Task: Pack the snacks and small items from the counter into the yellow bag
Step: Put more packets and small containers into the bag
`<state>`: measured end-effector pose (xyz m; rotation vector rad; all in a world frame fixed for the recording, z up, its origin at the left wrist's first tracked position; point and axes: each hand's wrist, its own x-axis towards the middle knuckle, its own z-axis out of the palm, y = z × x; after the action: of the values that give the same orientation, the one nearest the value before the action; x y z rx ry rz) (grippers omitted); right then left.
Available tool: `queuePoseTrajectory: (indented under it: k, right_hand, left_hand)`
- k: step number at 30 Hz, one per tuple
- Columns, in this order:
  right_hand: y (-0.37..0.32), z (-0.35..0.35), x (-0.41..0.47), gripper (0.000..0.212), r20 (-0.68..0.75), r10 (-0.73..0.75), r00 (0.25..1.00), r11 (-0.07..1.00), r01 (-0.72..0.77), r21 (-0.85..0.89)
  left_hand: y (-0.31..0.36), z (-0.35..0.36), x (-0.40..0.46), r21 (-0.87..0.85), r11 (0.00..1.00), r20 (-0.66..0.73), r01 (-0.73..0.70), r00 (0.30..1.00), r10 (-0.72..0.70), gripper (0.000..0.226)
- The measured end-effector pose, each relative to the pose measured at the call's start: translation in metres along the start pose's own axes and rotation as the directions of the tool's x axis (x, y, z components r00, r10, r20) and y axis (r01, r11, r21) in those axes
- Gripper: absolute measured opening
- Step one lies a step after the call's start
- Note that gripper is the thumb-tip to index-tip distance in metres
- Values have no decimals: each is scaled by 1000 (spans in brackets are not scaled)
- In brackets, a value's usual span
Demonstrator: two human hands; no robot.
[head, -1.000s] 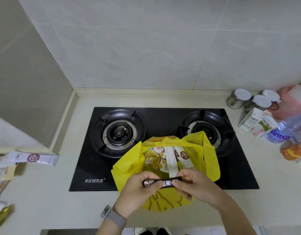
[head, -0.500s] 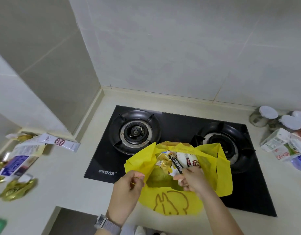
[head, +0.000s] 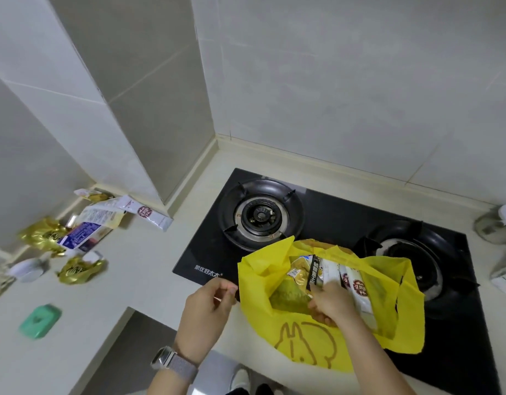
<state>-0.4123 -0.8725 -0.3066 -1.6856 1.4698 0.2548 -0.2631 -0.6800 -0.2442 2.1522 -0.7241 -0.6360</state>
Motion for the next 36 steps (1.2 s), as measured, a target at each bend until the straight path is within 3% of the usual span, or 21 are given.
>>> queuePoseTrajectory:
  k: [2,4,8,12,14,17,19,23,31,36]
  right_hand:
    - [-2,-5,-1,43,-36,-57,998,998,55,-44]
    - [-10,-10,-4,46,-107,-210,972,972,195,-133]
    - [-45,-17,-26,46,-210,-522,826,840,455,-296]
    - [-85,-6,-47,16,-88,-678,730,705,611,-360]
    - [-105,6,-55,16,0,-738,675,622,681,-386]
    - [-134,27,-66,21,85,-816,572,491,763,-420]
    - [-151,43,-70,22,148,-845,514,403,794,-454]
    - [-188,83,-75,27,275,-826,491,325,815,-480]
    - [-266,215,-92,37,461,-724,512,301,837,-456]
    - [-302,293,-109,40,473,-704,530,332,834,-440]
  left_hand:
    - [-3,-2,-3,7,1000,-12,22,1000,-22,14]
    - [-6,-4,-7,4,999,-36,46,998,-45,12]
    - [-18,-12,-16,44,995,-81,88,993,-85,11]
    - [-37,-30,-23,136,981,-113,136,986,-121,14]
    - [-47,-45,-26,216,961,-130,170,981,-144,7]
    - [-63,-76,-27,318,927,-196,196,971,-138,17]
    - [-74,-99,-26,329,916,-257,230,955,-148,21]
    - [-109,-147,-24,379,873,-350,308,921,-172,25]
    - [-205,-232,-30,380,831,-372,407,889,-265,33]
    - [-260,-278,-32,359,833,-323,422,893,-313,33]
